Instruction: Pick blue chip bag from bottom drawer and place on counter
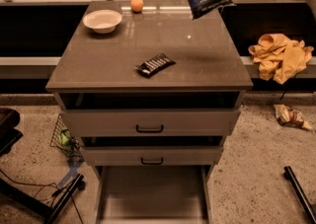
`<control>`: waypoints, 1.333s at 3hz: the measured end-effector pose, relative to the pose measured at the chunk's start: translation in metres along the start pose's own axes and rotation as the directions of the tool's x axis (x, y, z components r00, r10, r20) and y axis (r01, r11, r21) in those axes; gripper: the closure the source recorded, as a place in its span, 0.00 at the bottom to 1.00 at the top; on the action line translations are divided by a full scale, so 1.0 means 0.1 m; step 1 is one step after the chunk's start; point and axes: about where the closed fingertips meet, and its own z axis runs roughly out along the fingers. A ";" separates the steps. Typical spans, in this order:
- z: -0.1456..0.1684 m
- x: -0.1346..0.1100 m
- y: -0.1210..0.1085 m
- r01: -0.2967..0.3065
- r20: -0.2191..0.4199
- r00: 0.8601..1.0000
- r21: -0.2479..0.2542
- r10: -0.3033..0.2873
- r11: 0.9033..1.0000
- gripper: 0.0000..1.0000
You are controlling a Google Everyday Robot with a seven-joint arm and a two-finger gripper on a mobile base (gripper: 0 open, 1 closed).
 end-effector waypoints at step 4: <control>1.73 0.35 -1.06 -0.031 -0.005 0.999 0.330 0.035 0.943 1.00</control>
Offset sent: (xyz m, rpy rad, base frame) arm 0.1965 0.0943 -0.0106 0.1051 -0.0764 -0.1625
